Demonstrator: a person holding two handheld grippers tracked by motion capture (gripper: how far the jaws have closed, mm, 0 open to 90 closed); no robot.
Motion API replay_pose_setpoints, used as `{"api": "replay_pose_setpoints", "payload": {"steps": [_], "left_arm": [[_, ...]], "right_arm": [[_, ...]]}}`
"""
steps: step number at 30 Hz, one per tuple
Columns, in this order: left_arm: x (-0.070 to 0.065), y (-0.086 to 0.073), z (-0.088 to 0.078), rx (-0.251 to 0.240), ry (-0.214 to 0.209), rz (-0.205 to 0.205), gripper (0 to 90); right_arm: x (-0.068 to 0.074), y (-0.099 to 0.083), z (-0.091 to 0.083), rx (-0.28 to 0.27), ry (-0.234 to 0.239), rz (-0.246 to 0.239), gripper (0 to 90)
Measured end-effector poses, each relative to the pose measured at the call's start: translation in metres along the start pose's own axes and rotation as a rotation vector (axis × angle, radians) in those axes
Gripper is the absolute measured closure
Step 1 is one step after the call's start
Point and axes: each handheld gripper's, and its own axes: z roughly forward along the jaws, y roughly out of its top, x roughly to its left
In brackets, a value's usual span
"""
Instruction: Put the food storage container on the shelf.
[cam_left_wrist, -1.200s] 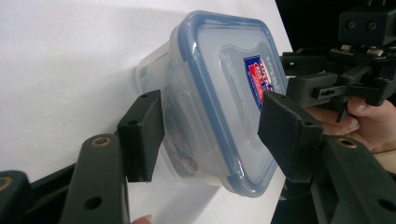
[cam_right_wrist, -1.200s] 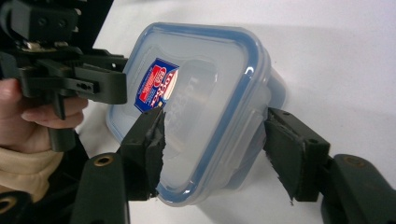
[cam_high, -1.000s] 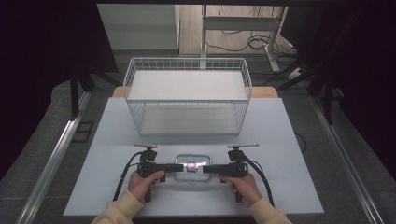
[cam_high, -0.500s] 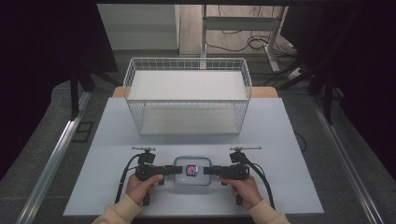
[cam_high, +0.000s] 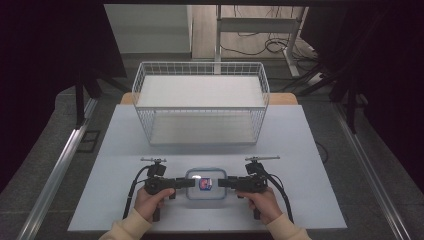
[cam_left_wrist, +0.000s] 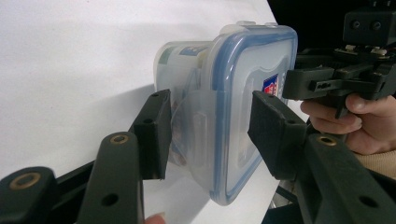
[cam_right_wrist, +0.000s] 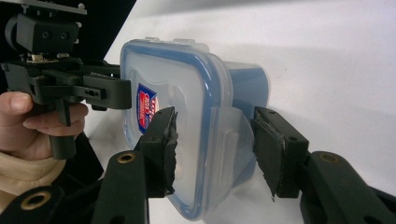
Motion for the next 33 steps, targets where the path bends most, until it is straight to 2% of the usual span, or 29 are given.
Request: {"api": "replay_pose_setpoints", "payload": {"steps": [16,21,33], "left_arm": [[-0.007,0.006,-0.005,-0.011,0.001,0.033,50.6],[-0.011,0.012,-0.009,-0.024,-0.005,0.047,50.6],[-0.014,0.017,-0.014,-0.030,-0.004,0.069,50.7]], "right_arm": [[0.007,0.005,-0.005,-0.020,-0.008,-0.040,50.9],[0.012,0.011,-0.010,-0.038,-0.013,-0.069,50.9],[0.018,0.017,-0.011,-0.047,-0.016,-0.093,50.8]]}}
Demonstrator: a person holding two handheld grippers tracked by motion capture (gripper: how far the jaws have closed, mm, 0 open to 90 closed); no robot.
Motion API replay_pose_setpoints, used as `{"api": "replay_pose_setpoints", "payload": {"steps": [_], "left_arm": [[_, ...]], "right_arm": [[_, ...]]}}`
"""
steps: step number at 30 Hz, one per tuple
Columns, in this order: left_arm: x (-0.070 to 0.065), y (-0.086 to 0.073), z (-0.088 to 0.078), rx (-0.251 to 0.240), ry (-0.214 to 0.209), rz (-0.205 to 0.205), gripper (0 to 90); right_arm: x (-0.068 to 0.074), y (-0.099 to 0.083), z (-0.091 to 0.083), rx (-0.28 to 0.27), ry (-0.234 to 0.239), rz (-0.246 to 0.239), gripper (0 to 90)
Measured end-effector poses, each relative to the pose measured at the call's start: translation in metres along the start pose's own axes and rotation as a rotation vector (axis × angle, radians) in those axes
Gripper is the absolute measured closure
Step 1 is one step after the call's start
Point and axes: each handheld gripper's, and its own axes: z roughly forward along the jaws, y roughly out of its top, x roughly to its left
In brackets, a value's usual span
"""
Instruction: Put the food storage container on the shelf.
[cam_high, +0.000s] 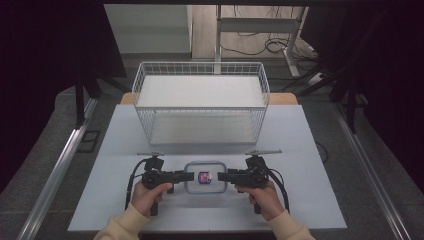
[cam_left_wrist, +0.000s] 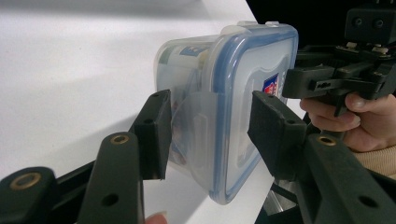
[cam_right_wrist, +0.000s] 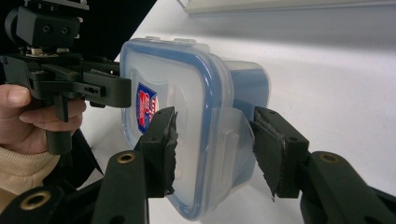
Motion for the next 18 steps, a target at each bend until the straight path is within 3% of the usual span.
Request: {"api": "replay_pose_setpoints", "payload": {"steps": [10,18], "left_arm": [[-0.001,0.008,0.000,0.006,0.000,0.013,50.7],[-0.010,0.022,-0.008,-0.008,0.015,0.041,50.8]], "right_arm": [[0.001,0.005,-0.001,0.001,-0.006,-0.005,50.8],[0.005,0.018,-0.005,-0.021,0.003,-0.021,50.7]]}}
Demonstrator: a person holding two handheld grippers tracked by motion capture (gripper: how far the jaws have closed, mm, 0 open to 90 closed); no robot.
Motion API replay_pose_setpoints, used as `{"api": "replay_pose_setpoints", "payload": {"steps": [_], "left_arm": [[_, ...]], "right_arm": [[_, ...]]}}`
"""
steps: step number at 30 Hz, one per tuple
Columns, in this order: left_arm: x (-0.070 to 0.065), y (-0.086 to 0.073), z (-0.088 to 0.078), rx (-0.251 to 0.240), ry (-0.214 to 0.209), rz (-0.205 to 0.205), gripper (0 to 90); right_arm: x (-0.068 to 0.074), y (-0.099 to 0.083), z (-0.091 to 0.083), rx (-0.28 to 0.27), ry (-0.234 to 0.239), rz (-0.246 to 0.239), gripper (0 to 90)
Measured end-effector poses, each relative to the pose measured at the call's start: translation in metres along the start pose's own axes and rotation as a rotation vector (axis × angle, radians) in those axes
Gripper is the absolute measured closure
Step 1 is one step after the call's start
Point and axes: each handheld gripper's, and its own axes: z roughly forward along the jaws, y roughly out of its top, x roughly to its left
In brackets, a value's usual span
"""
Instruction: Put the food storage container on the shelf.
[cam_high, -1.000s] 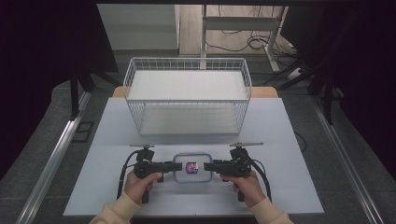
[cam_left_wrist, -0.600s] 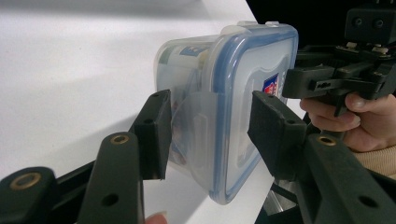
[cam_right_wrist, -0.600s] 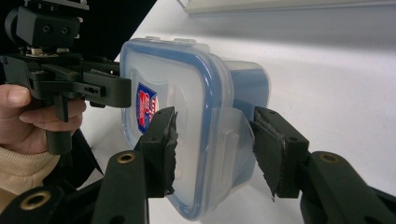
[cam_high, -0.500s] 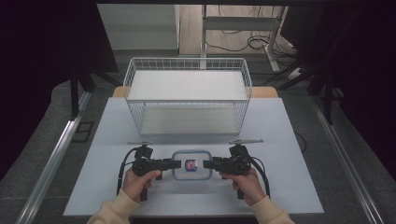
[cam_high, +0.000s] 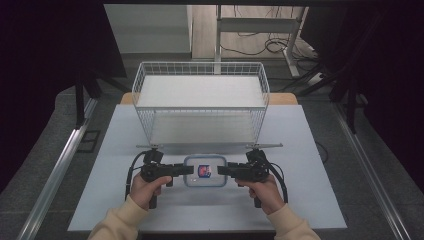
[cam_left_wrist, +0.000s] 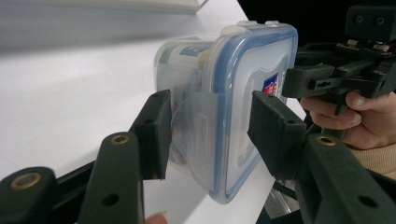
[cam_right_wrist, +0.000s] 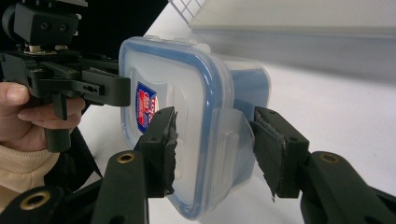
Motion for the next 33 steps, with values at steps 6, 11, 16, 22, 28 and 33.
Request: {"api": "replay_pose_setpoints", "payload": {"steps": [6,11,16,22,28,33], "left_arm": [[-0.003,0.008,-0.005,-0.016,0.002,0.009,50.8],[-0.007,0.017,-0.010,-0.032,-0.001,0.024,50.8],[-0.012,0.027,-0.016,-0.047,0.002,0.041,50.8],[-0.018,0.042,-0.023,-0.060,0.008,0.064,50.8],[-0.021,0.056,-0.028,-0.079,0.005,0.073,50.9],[-0.024,0.068,-0.032,-0.088,0.008,0.088,50.9]], "right_arm": [[0.004,0.009,-0.002,-0.010,0.000,-0.016,50.7],[0.009,0.021,-0.006,-0.018,-0.006,-0.040,50.7],[0.016,0.034,-0.010,-0.029,-0.009,-0.064,50.7],[0.020,0.048,-0.013,-0.039,-0.011,-0.087,50.6],[0.025,0.065,-0.016,-0.048,-0.015,-0.111,50.7],[0.028,0.077,-0.019,-0.060,-0.016,-0.122,50.6]]}}
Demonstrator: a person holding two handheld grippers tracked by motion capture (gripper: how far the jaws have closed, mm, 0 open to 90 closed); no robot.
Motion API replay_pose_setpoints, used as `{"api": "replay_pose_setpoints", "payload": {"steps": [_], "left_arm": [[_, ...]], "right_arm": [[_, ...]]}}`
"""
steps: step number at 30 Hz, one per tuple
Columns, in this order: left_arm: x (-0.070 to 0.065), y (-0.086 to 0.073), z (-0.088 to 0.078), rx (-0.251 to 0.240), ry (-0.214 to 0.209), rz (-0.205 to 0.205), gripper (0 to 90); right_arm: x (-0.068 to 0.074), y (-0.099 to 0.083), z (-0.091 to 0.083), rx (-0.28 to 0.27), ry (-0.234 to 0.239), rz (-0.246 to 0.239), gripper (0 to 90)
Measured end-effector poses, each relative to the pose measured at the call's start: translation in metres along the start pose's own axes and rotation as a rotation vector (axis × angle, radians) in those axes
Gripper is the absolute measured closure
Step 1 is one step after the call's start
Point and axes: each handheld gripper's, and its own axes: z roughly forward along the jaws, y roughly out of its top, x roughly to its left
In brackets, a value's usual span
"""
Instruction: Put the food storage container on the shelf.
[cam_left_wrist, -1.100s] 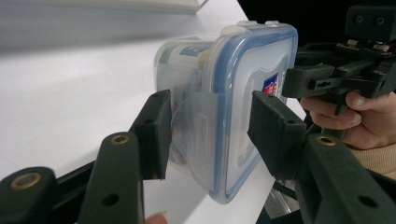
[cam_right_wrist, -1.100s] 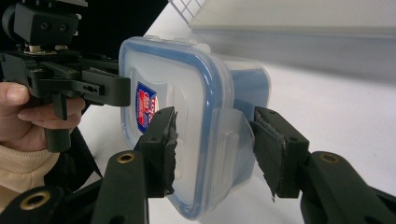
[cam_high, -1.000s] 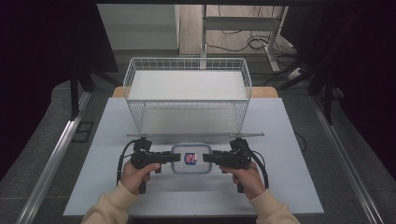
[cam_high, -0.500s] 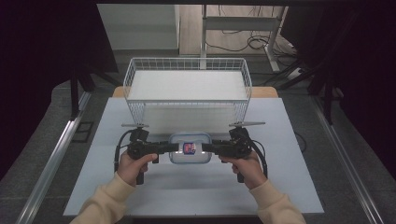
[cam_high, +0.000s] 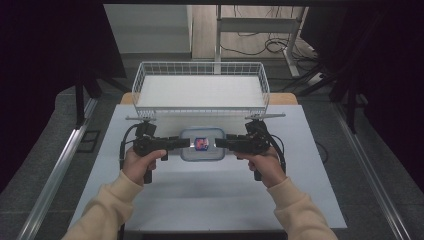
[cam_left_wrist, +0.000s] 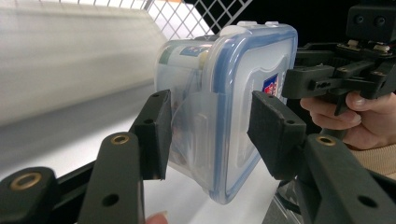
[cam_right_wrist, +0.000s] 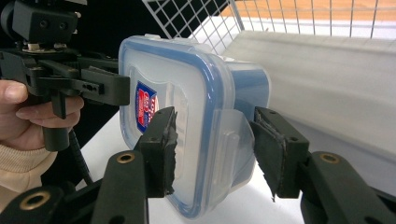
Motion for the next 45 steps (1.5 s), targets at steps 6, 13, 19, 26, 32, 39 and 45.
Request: {"api": "replay_pose_setpoints", "payload": {"steps": [6,13,19,26,32,39,45], "left_arm": [[-0.002,0.014,-0.001,-0.003,0.008,0.014,50.9],[-0.005,0.028,-0.003,-0.010,0.012,0.031,50.8],[-0.009,0.040,-0.004,-0.018,0.011,0.045,50.8],[-0.012,0.057,-0.006,-0.025,0.005,0.061,50.8],[-0.014,0.071,-0.007,-0.029,0.009,0.070,50.8],[-0.013,0.089,-0.008,-0.034,0.005,0.076,50.7],[-0.010,0.107,-0.008,-0.032,0.013,0.093,50.7]], "right_arm": [[-0.001,0.012,-0.001,-0.014,0.000,-0.002,50.6],[-0.002,0.025,-0.004,-0.025,0.000,-0.012,50.6],[-0.001,0.037,-0.008,-0.029,-0.008,-0.023,50.5],[0.001,0.053,-0.013,-0.041,-0.016,-0.038,50.5],[0.001,0.066,-0.016,-0.045,-0.020,-0.047,50.5],[-0.001,0.085,-0.016,-0.047,-0.028,-0.058,50.5],[-0.004,0.099,-0.014,-0.051,-0.030,-0.060,50.4]]}}
